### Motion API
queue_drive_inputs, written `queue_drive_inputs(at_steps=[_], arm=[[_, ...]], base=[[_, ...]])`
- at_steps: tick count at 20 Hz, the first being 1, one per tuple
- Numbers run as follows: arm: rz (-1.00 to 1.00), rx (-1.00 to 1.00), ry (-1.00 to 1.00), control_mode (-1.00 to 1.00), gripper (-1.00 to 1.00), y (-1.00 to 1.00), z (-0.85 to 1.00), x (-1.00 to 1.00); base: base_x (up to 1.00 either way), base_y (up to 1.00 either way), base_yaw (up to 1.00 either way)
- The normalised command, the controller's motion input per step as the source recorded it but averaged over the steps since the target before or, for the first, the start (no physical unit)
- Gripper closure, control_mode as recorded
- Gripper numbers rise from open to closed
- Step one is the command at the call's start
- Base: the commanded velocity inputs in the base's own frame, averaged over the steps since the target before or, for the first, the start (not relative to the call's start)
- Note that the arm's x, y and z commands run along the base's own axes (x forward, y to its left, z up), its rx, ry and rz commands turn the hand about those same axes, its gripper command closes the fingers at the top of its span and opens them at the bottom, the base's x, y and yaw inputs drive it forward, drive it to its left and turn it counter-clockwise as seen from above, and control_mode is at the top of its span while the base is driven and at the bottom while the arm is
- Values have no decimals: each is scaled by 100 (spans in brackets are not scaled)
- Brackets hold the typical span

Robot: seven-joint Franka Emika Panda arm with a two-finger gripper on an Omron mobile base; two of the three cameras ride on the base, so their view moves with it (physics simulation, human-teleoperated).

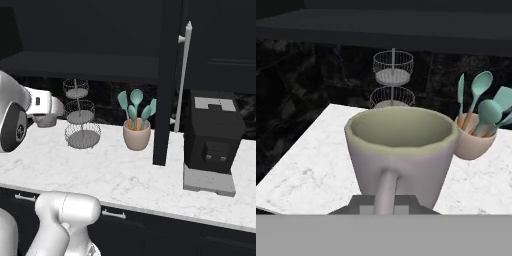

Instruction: Gather all objects into one cabinet and sort the glasses and bowls to opposite sides.

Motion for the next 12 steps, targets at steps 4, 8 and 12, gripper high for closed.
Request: queue_drive_inputs(at_steps=[4, 8, 12], arm=[[11, -6, 3, -100, 100, 4, -47, -97], [0, 0, 0, -100, 100, 6, -3, -28], [0, 0, 0, 100, 100, 0, 0, 0]], base=[[0, 0, 0], [0, 0, 0], [-75, -4, -1]])
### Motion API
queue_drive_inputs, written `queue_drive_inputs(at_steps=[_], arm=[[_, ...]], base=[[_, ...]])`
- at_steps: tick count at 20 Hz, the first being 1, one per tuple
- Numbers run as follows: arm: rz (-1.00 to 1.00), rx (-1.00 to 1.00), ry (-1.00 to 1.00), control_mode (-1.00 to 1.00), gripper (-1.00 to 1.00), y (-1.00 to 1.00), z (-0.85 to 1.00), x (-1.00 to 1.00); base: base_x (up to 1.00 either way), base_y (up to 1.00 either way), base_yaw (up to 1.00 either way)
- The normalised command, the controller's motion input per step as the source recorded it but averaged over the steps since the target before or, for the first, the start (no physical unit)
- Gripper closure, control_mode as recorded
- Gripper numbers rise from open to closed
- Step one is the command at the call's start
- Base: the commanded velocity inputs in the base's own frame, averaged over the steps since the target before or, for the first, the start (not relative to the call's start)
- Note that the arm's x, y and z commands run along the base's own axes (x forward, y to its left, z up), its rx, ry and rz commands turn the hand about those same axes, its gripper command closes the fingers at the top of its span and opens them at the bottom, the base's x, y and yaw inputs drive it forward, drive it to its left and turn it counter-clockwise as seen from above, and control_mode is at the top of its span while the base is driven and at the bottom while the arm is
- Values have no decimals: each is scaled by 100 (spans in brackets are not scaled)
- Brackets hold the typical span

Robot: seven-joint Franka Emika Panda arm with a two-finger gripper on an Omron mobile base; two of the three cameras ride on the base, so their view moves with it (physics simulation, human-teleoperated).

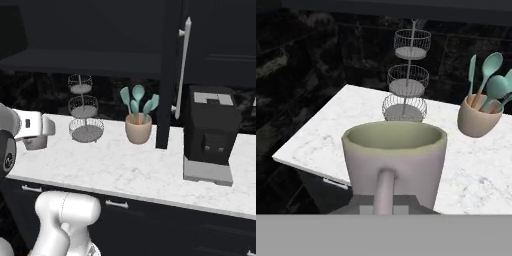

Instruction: Gather all objects into one cabinet and sort the glasses and bowls to opposite sides.

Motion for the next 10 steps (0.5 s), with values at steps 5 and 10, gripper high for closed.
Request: queue_drive_inputs(at_steps=[5, 10], arm=[[0, 0, 0, 100, 100, 0, 0, 0], [0, 0, 0, 100, 100, 0, 0, 0]], base=[[-97, -12, -21], [-30, -4, -62]])
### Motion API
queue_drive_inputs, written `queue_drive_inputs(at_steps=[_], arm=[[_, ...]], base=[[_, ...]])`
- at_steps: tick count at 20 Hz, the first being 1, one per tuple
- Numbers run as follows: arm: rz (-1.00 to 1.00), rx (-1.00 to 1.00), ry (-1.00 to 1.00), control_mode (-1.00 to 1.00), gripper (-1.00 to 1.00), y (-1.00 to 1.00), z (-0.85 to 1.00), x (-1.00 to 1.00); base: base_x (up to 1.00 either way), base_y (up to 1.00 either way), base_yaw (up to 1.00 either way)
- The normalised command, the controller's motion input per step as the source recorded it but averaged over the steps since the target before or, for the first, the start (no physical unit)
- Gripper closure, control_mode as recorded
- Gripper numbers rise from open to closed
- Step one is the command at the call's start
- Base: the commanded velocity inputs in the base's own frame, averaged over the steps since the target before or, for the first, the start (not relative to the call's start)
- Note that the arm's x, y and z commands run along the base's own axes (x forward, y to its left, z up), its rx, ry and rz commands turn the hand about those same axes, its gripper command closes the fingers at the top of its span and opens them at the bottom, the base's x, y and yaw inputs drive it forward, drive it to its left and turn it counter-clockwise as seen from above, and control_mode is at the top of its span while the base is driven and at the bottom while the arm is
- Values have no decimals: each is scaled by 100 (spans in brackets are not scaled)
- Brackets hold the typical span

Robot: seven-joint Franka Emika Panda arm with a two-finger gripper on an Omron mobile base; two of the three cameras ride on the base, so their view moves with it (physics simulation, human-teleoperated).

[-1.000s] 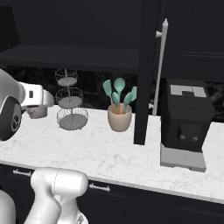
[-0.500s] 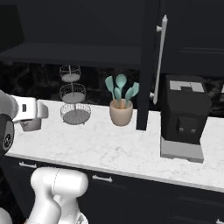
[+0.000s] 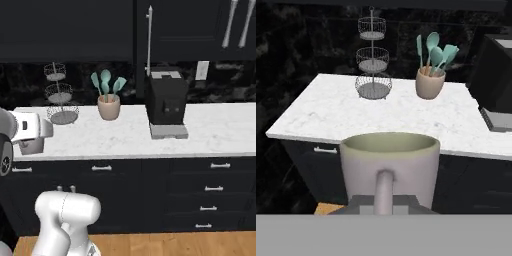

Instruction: Gather all objects into one cabinet and sort the glasses and bowls to opposite sides.

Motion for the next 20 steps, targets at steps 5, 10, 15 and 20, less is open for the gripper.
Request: queue_drive_inputs(at_steps=[5, 10, 15, 20], arm=[[0, 0, 0, 100, 100, 0, 0, 0], [0, 0, 0, 100, 100, 0, 0, 0], [0, 0, 0, 100, 100, 0, 0, 0], [0, 0, 0, 100, 100, 0, 0, 0]], base=[[1, 2, -79], [6, 5, -86], [17, 0, -79], [38, -1, -67]])
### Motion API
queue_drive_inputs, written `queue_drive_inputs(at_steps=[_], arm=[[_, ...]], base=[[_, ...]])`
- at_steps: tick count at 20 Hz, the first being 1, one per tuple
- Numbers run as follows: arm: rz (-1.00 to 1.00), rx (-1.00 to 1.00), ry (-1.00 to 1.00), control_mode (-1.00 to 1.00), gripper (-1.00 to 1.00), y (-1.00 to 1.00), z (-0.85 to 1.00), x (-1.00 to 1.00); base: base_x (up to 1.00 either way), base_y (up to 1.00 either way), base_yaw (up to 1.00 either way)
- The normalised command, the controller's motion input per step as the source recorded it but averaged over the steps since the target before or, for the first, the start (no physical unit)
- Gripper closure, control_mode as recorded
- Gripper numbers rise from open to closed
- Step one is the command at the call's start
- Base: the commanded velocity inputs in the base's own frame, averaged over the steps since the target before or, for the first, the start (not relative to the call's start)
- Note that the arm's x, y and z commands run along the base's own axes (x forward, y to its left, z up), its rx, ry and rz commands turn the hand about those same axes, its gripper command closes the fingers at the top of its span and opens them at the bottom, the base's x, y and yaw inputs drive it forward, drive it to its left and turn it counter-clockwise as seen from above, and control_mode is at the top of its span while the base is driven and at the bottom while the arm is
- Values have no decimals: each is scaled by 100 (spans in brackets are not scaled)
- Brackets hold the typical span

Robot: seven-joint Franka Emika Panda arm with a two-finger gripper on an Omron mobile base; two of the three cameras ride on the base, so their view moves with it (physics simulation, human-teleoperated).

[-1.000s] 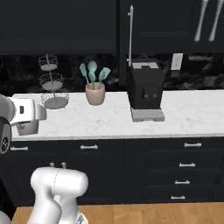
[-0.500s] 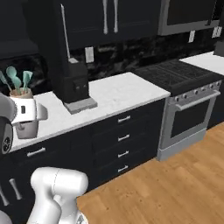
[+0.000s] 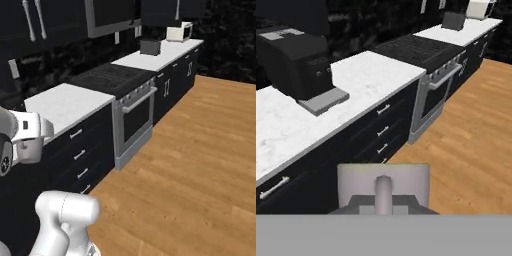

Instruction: Gather all objects into one cabinet and sort the glasses and bowls to opposite sides.

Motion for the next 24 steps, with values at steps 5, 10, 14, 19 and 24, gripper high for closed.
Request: queue_drive_inputs(at_steps=[5, 10, 14, 19, 24], arm=[[0, 0, 0, 100, 100, 0, 0, 0], [0, 0, 0, 100, 100, 0, 0, 0], [0, 0, 0, 100, 100, 0, 0, 0], [0, 0, 0, 100, 100, 0, 0, 0], [0, 0, 0, 100, 100, 0, 0, 0]], base=[[94, 0, -49], [100, 0, -47], [100, 0, -48], [100, 13, -35], [100, 18, -23]])
